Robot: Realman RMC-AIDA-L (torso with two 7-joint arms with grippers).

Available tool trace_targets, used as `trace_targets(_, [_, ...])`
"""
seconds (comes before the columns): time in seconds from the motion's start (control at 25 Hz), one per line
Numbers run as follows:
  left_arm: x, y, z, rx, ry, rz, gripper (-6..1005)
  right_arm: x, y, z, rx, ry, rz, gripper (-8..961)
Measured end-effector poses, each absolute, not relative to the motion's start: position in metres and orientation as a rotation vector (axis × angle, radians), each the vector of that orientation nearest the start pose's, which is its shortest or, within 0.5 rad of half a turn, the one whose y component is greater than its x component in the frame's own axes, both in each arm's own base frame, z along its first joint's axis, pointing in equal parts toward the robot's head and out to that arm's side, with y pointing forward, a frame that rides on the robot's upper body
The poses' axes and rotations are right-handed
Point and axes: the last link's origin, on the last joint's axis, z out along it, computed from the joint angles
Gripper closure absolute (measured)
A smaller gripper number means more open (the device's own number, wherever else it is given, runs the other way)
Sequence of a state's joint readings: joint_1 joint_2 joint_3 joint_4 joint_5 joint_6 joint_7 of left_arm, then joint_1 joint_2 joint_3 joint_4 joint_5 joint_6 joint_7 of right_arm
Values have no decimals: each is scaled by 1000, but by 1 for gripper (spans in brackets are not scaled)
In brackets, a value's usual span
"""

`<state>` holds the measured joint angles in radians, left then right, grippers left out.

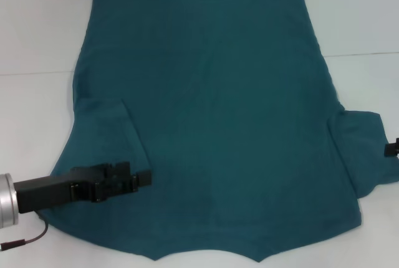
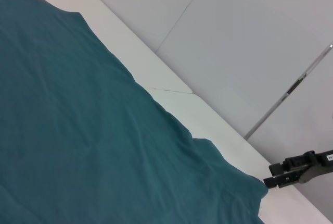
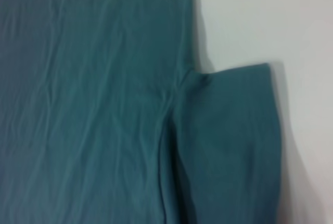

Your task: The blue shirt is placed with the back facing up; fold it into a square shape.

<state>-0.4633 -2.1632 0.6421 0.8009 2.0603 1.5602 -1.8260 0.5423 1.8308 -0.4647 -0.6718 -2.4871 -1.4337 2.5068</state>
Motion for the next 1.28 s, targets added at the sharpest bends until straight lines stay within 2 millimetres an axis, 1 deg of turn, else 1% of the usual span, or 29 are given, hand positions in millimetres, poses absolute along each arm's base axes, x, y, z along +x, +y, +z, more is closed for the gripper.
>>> trace_targets(0.08, [-266, 317, -6, -2556, -1227, -769, 182, 365, 345, 115, -1822, 1950, 314, 177])
trace_targets(0.32, [-267, 316, -5, -2552, -1232, -768, 182, 363, 351, 106, -1830, 1950, 292, 189])
trace_targets(0.96, [-267, 316, -5, -2550, -1230, -773, 182, 356, 357, 97, -1846, 1947, 293, 222])
trace_targets(1.2, [-268, 315, -5, -2545, -1235, -772, 183, 356, 357, 96, -1853, 1948, 283, 463])
trace_targets(1.28, [-268, 315, -5, -2544, -1236, -772, 183, 355, 356, 95, -1857, 1948, 278, 507])
